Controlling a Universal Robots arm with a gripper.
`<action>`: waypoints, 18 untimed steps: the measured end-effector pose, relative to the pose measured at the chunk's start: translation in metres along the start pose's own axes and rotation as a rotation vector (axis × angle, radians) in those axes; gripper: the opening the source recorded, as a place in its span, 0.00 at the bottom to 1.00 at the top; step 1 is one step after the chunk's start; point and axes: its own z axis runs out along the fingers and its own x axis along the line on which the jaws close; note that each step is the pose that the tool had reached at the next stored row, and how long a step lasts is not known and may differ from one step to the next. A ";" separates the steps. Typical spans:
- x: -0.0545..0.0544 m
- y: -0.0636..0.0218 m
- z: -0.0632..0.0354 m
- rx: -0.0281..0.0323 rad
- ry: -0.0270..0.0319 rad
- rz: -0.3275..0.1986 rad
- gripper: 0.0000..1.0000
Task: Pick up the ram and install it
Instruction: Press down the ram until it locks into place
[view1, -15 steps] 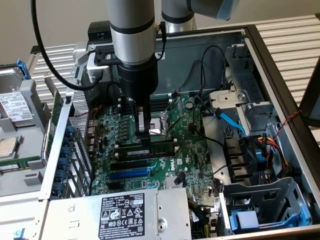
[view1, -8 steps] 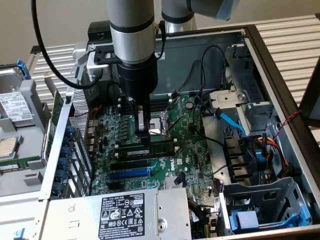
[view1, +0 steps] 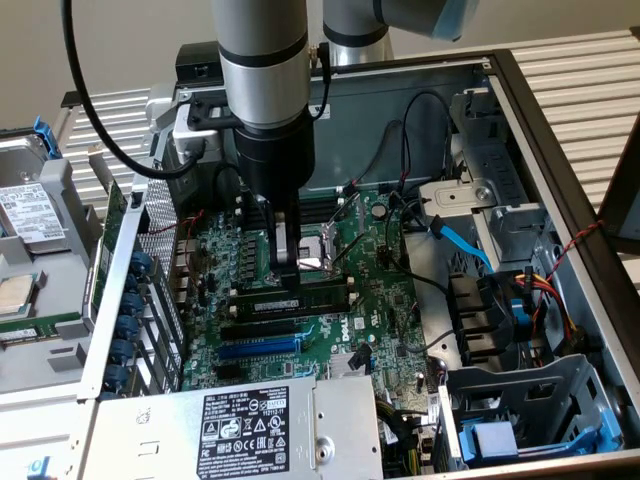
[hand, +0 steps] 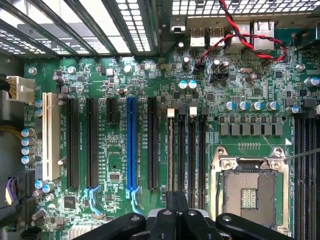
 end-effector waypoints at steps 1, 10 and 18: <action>0.000 0.0001 0.0003 -0.0001 0.0000 0.000 0.11; 0.000 0.0002 0.0017 0.0000 0.0004 0.000 0.11; 0.000 0.0002 0.0033 0.0000 0.0008 0.000 0.11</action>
